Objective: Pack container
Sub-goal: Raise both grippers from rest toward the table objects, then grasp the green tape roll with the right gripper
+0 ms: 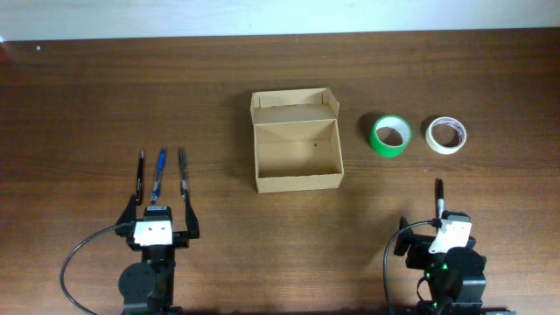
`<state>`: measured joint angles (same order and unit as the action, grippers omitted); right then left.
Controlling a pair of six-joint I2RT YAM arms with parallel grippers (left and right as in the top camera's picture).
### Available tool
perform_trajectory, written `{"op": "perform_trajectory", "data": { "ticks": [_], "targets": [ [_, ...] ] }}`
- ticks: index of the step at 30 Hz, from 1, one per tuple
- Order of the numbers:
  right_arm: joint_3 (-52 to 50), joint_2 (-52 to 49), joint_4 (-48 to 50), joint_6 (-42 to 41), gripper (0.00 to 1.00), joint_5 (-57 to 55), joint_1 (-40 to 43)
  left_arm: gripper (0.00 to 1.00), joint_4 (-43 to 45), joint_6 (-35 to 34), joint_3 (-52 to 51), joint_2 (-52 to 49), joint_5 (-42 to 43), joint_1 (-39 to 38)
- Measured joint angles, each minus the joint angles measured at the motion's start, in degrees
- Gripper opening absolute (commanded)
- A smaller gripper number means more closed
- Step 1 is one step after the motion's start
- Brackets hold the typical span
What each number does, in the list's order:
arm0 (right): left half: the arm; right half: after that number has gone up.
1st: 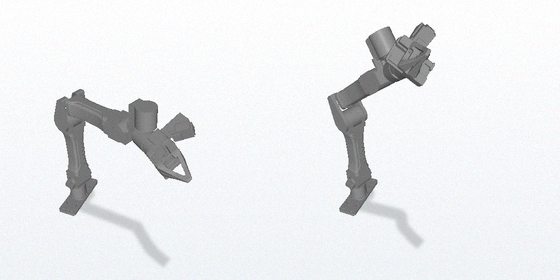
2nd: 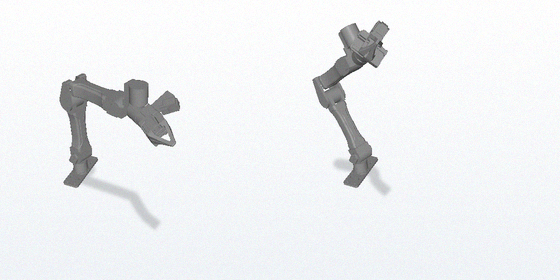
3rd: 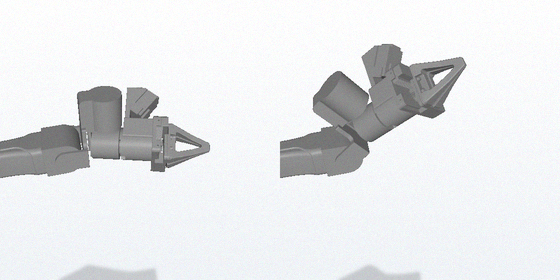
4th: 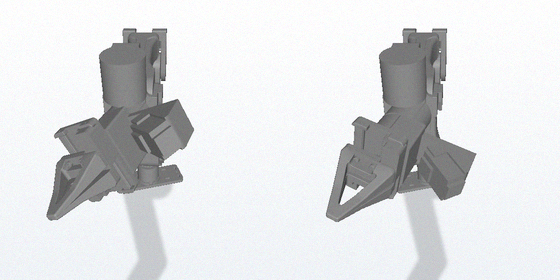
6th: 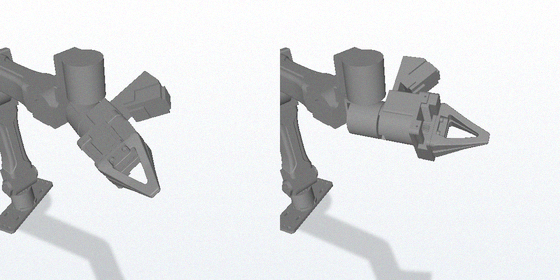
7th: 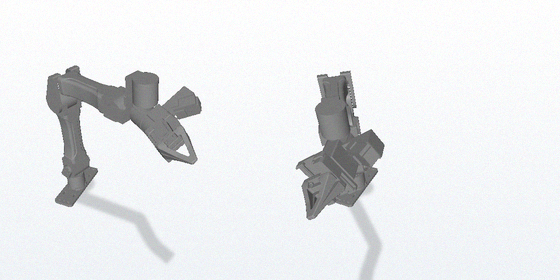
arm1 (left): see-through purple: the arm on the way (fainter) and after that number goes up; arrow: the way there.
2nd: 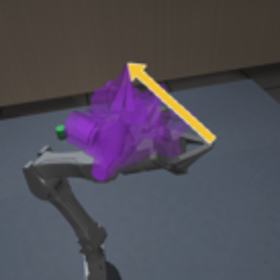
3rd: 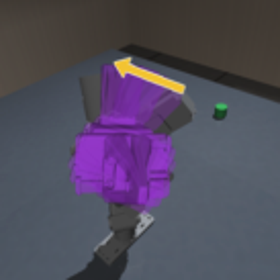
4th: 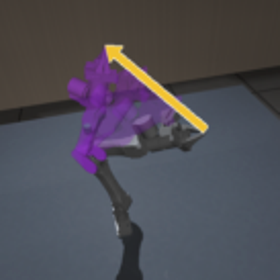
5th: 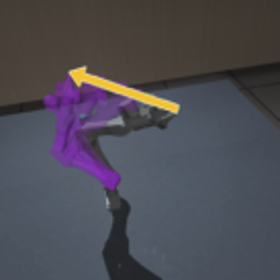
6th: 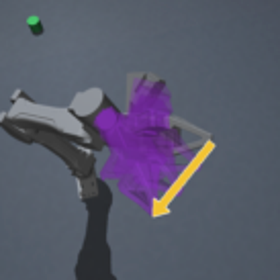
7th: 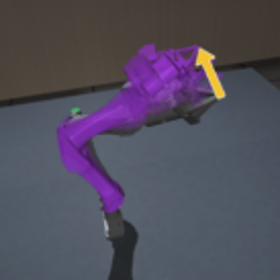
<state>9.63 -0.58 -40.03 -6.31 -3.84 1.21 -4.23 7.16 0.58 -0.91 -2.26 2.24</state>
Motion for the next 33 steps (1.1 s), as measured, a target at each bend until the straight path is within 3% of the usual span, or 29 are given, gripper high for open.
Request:
{"op": "perform_trajectory", "data": {
  "ticks": [2,5,12,18,22,27,30,33],
  "targets": [
    [-0.1,0.0,1.7,-0.3,0.99,0.5,0.0,0.99,0.0,-3.8,0.0,-0.7,2.3,0.0],
    [-0.1,0.0,4.8,-6.3,0.99,11.2,0.0,0.99,0.6,-10.9,0.0,-1.5,8.6,0.0],
    [-0.2,0.0,7.4,-14.3,0.99,21.5,0.0,0.99,0.1,-15.3,0.5,-2.3,15.9,0.0],
    [0.0,-0.1,24.1,-20.2,0.99,24.8,0.0,0.99,-12.4,-16.5,10.2,-2.9,18.5,0.0],
    [4.9,-3.4,24.8,-20.7,0.99,24.8,0.0,0.99,-22.8,-16.6,23.7,-8.0,14.4,0.0],
    [22.1,-21.4,12.7,-14.4,0.98,23.9,0.0,0.99,-31.6,-16.0,37.9,-24.3,11.3,0.0],
    [40.4,-38.7,0.2,-7.8,0.99,21.0,0.0,0.99,-34.3,-14.1,48.9,-40.6,10.5,0.0],
    [56.5,-52.0,-12.8,-4.5,0.99,19.1,0.0,0.99,-36.9,-12.5,56.7,-50.7,10.3,0.1]
  ]
}}
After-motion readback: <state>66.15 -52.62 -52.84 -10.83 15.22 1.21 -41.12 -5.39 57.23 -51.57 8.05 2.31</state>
